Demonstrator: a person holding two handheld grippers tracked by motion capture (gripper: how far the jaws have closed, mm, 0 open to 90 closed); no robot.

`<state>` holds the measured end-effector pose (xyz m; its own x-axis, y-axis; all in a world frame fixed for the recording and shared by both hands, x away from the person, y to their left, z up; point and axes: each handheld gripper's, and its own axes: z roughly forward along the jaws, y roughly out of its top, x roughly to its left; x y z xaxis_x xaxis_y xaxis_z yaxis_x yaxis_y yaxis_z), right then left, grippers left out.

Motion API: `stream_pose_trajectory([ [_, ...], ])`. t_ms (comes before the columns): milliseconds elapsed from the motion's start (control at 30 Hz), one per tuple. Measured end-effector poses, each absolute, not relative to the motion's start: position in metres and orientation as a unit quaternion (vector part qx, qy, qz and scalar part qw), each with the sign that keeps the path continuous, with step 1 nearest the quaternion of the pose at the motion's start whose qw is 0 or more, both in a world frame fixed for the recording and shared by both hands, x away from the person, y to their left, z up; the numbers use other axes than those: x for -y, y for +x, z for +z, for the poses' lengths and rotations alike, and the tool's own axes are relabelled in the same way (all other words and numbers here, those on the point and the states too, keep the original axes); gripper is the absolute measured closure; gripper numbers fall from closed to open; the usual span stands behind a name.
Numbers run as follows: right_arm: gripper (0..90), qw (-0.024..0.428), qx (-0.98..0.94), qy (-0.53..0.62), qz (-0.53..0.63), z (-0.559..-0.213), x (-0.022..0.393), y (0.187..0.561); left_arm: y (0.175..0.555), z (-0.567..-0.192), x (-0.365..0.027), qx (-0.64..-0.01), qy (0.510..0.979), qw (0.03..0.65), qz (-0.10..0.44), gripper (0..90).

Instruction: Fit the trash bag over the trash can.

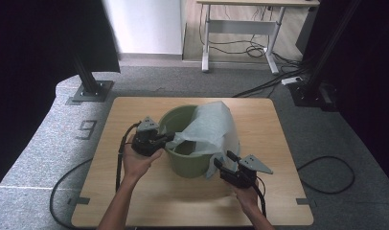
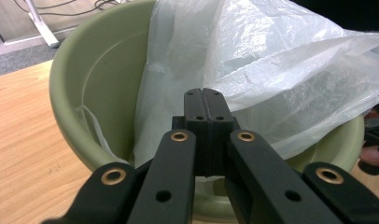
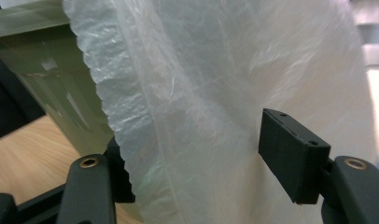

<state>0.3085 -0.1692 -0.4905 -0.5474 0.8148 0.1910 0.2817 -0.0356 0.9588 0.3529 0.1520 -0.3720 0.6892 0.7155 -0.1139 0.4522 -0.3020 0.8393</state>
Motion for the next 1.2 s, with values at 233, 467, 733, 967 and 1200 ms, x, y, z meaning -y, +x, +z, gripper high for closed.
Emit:
stream_pose_trajectory([
  [233,57.0,0.221,-0.653,0.409,0.599,-0.496,0.16,0.309,0.35,-0.372,-0.155,-0.366,0.794,0.465,0.139,89.9],
  [467,84.5,0.224,-0.66,0.402,0.595,-0.492,0.161,0.31,0.35,-0.371,-0.158,-0.363,0.796,0.465,0.134,89.9],
  [733,88.7,0.27,-0.65,0.399,0.587,-0.463,0.191,0.311,0.355,-0.368,-0.152,-0.356,0.803,0.461,0.127,89.9],
  [967,88.7,0.323,-0.64,0.381,0.584,-0.417,0.214,0.311,0.358,-0.363,-0.141,-0.343,0.805,0.473,0.107,64.6],
  [1200,88.7,0.355,-0.65,0.355,0.571,-0.394,0.206,0.311,0.34,-0.342,-0.116,-0.304,0.806,0.49,0.134,34.1],
])
